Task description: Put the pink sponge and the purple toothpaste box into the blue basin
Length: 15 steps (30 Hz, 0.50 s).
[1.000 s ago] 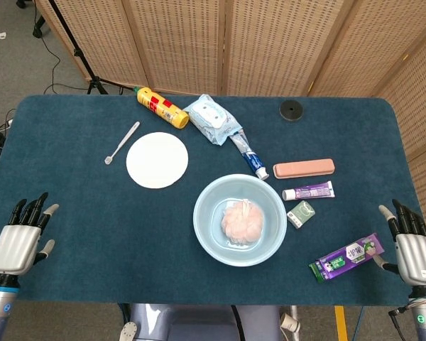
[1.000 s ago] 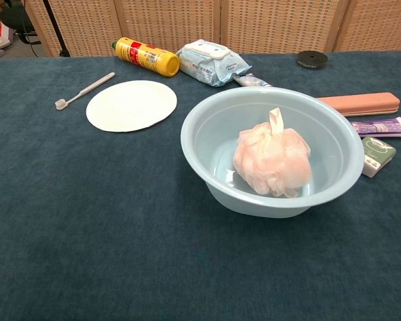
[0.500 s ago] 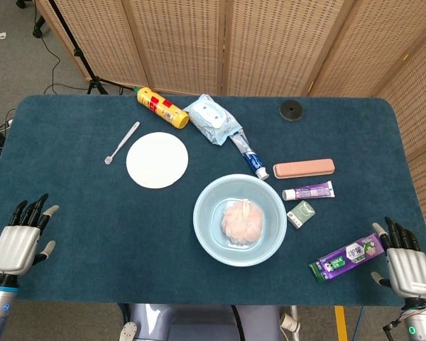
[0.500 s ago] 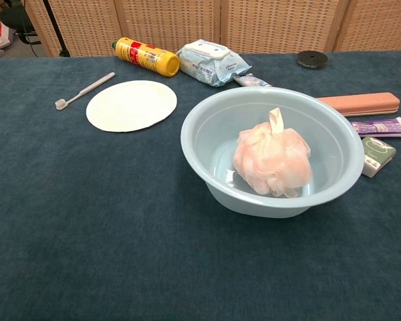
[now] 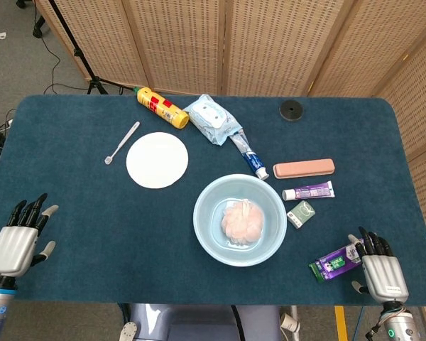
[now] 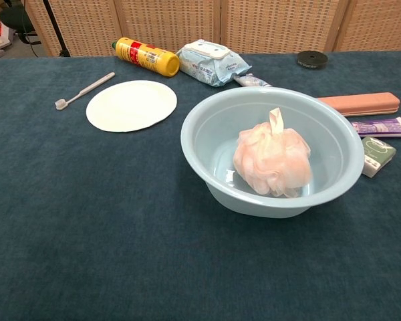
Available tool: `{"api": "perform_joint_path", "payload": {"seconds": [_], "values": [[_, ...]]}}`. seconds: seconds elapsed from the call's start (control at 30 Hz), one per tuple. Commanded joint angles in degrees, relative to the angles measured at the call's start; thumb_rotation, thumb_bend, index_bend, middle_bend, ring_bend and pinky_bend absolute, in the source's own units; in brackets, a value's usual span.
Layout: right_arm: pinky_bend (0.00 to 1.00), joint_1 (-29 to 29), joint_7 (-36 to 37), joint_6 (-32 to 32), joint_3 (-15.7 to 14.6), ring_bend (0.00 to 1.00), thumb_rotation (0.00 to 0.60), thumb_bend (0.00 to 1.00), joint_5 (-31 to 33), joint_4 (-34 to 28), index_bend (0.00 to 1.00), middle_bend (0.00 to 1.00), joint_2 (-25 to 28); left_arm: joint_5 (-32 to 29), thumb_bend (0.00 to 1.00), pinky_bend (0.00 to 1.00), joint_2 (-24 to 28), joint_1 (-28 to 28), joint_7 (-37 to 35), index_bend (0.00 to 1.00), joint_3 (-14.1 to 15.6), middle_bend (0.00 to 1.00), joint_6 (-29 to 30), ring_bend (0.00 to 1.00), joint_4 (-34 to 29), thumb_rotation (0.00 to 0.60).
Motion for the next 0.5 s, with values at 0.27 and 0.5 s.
{"api": "perform_joint_path", "payload": {"seconds": [0.27, 0.5], "values": [[0.09, 2.65, -1.86, -4.61, 0.32, 0.0, 0.6, 0.03, 2.08, 1.35, 0.15, 0.0, -2.57, 0.49, 0.29, 0.07, -0.52, 0.32, 0.66, 0.19, -0.39, 0.0, -0.66, 0.11, 0.13, 0.6], [0.09, 3.75, -3.34, -6.4, 0.37, 0.0, 0.6, 0.03, 3.44, 1.28, 0.18, 0.0, -3.55, 0.76, 0.29, 0.07, -0.38, 0.6, 0.43, 0.19, -0.73, 0.0, -0.83, 0.11, -0.05, 0.6]]}}
